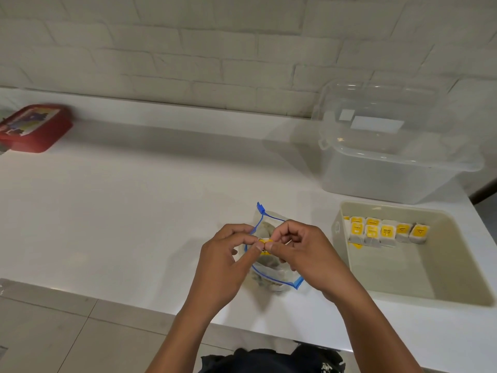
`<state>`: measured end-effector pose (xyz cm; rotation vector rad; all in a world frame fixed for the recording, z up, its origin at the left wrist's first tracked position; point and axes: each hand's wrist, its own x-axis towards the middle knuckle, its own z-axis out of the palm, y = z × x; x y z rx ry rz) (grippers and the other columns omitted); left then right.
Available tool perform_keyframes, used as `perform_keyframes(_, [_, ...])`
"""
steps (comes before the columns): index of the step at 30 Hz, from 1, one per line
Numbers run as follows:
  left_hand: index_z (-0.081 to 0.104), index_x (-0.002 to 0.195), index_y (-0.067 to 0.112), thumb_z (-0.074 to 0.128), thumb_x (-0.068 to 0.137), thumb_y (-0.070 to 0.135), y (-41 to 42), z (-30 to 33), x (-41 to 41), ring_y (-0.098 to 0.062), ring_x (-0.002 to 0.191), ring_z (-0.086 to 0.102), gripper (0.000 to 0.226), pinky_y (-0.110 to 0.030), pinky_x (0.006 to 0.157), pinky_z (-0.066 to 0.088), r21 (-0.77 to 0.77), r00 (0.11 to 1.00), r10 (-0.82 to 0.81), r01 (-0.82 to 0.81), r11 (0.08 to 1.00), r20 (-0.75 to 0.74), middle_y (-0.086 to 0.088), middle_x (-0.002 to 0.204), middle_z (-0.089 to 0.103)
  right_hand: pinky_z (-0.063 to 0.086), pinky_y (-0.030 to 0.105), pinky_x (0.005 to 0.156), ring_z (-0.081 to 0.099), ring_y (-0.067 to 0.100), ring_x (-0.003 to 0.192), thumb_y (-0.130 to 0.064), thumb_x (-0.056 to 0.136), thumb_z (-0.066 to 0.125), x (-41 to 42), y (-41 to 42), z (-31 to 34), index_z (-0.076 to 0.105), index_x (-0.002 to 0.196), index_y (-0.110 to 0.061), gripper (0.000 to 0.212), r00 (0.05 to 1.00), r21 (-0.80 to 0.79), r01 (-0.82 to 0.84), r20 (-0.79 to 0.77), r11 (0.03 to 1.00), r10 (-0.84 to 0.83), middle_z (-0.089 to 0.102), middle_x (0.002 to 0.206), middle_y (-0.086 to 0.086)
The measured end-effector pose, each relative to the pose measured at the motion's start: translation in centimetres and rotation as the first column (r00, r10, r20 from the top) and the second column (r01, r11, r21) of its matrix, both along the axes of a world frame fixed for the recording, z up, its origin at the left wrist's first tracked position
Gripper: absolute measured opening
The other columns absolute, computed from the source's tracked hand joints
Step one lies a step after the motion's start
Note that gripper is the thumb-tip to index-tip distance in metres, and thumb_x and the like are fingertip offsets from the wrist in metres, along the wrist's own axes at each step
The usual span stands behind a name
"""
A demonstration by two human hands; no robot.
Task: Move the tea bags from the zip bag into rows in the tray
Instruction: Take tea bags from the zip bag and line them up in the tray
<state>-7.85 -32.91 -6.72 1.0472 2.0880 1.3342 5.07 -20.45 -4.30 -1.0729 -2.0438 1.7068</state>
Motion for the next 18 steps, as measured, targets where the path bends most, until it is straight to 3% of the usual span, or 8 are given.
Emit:
perform_keyframes(3, [0.075, 0.084, 0.042, 0.072, 0.09, 0.025, -0.1, 0.4, -0.3, -0.002, 0.104, 0.062, 0.018, -0.023, 0.075, 0.049, 0.026, 0.998, 0.035, -0.033, 0.999, -0.059, 0.029, 0.112, 0.063, 0.054, 0.028, 0.065, 0.062, 0.008, 0.069, -0.029, 0.085, 0.077, 0.2, 0.3, -0.4, 0.072, 0.084, -0.024, 0.007, 0.998, 0.027, 0.018, 0.055, 0.999, -0.019, 0.071, 0.081, -0.005])
perform_keyframes(5, [0.074, 0.083, 0.041, 0.071, 0.091, 0.025, -0.1, 0.7, -0.4, -0.002, 0.102, 0.063, 0.019, -0.025, 0.073, 0.049, 0.06, 0.993, 0.088, -0.083, 0.995, -0.081, 0.029, 0.11, 0.064, 0.06, 0.034, 0.076, 0.067, 0.009, 0.074, -0.021, 0.091, 0.067, 0.3, 0.4, -0.6, 0.073, 0.088, -0.026, 0.008, 0.995, 0.045, 0.041, 0.086, 0.998, -0.045, 0.072, 0.082, -0.006])
perform_keyframes(8, [0.074, 0.083, 0.039, 0.07, 0.092, 0.028, -0.1, 1.0, -0.5, -0.003, 0.104, 0.063, 0.015, -0.029, 0.073, 0.051, 0.105, 0.989, 0.126, -0.117, 0.988, -0.077, 0.026, 0.11, 0.064, 0.057, 0.034, 0.09, 0.071, 0.009, 0.086, -0.011, 0.094, 0.057, 0.2, 0.6, -0.8, 0.071, 0.108, -0.027, 0.026, 0.986, 0.123, 0.024, 0.158, 0.992, -0.043, 0.072, 0.097, -0.008])
perform_keyframes(11, [0.074, 0.084, 0.038, 0.069, 0.092, 0.03, -0.3, 1.1, -0.7, -0.005, 0.105, 0.063, 0.012, -0.032, 0.074, 0.053, 0.114, 0.989, 0.123, -0.114, 0.987, -0.078, 0.025, 0.11, 0.063, 0.05, 0.03, 0.097, 0.065, 0.014, 0.107, -0.009, 0.097, 0.05, -0.6, 0.9, -1.2, 0.065, 0.124, -0.022, 0.034, 0.949, 0.25, -0.105, 0.313, 0.962, 0.022, 0.067, 0.116, -0.004])
perform_keyframes(15, [0.074, 0.082, 0.038, 0.07, 0.092, 0.026, -0.6, 1.3, -0.2, -0.008, 0.104, 0.064, 0.016, -0.029, 0.073, 0.051, 0.118, 0.993, 0.102, -0.094, 0.988, -0.064, 0.022, 0.108, 0.065, 0.046, 0.028, 0.088, 0.059, 0.024, 0.112, -0.008, 0.096, 0.048, -2.3, 1.2, -2.2, 0.064, 0.118, -0.011, 0.028, 0.834, 0.338, -0.348, 0.538, 0.874, 0.124, 0.066, 0.117, 0.004])
perform_keyframes(18, [0.073, 0.082, 0.038, 0.07, 0.091, 0.024, -0.7, 1.5, 0.1, -0.01, 0.102, 0.064, 0.018, -0.031, 0.071, 0.052, 0.116, 0.995, 0.082, -0.075, 0.99, -0.057, 0.021, 0.105, 0.066, 0.037, 0.022, 0.065, 0.055, 0.021, 0.089, -0.011, 0.092, 0.051, -3.7, 1.1, -2.6, 0.061, 0.093, -0.017, 0.012, 0.799, 0.355, -0.379, 0.591, 0.855, 0.109, 0.065, 0.094, 0.0])
